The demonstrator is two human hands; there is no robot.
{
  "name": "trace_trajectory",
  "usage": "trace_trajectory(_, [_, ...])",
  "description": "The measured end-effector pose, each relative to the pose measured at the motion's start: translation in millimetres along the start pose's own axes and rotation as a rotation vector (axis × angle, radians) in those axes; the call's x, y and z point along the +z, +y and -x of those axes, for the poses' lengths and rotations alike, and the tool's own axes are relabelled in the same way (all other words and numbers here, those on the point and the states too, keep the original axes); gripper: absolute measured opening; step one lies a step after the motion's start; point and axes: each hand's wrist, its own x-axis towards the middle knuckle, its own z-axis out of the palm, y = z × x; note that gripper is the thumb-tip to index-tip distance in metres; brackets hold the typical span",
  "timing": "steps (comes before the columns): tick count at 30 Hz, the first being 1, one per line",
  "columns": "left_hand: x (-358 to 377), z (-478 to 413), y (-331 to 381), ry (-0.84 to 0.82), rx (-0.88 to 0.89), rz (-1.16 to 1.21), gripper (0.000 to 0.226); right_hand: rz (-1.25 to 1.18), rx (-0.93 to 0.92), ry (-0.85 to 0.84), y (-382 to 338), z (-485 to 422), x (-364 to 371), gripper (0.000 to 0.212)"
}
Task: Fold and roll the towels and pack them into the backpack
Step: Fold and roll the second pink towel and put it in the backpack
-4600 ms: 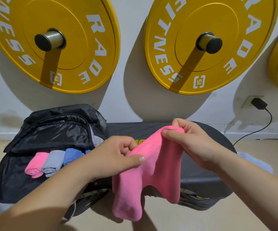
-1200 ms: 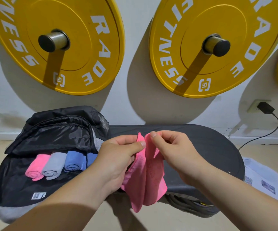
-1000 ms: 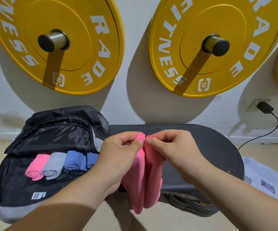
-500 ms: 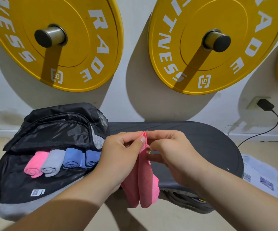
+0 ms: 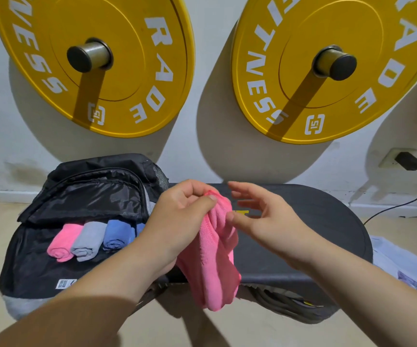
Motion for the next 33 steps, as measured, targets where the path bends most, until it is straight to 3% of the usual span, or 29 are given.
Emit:
trace_trajectory(5, [-9.2, 1.6, 19.4, -0.166, 0.111, 0.140, 0.018, 0.198, -0.105, -0.303, 12.8, -0.4, -6.3, 0.014])
trace_trajectory(8, [-15.6, -0.8, 24.5, -0.121, 0.170, 0.150, 0.017, 0.307, -0.057, -0.348, 28.9, -5.3, -10.5, 0.019])
trace_trajectory(11, [-20.4, -4.9, 22.6, 0.000, 0.187, 0.114, 0.015, 0.536, 0.071, -0.274, 49.7, -10.3, -17.5, 0.041])
trace_trajectory(14, [-28.4, -12.4, 10.9, 0.112, 0.165, 0.029, 0.013, 0.658, 0.159, -0.132, 62.4, -11.1, -29.0, 0.049])
trace_trajectory(19, [-36.5, -20.3, -8.0, 0.163, 0.122, -0.145, 0.014, 0.724, 0.182, 0.040, 70.5, -11.8, -45.2, 0.018])
trace_trajectory(27, [-43.0, -27.4, -19.4, 0.193, 0.127, -0.206, 0.014, 0.860, 0.236, -0.033, 61.8, -12.4, -49.7, 0.010])
trace_trajectory(30, [-50.5, -33.0, -25.4, 0.245, 0.119, -0.198, 0.014, 0.693, 0.195, 0.076, 54.3, -11.2, -59.5, 0.007])
trace_trajectory(33, [-57.2, -36.7, -26.6, 0.302, 0.094, -0.181, 0.014, 0.279, 0.100, 0.143, 47.8, -9.3, -71.5, 0.015])
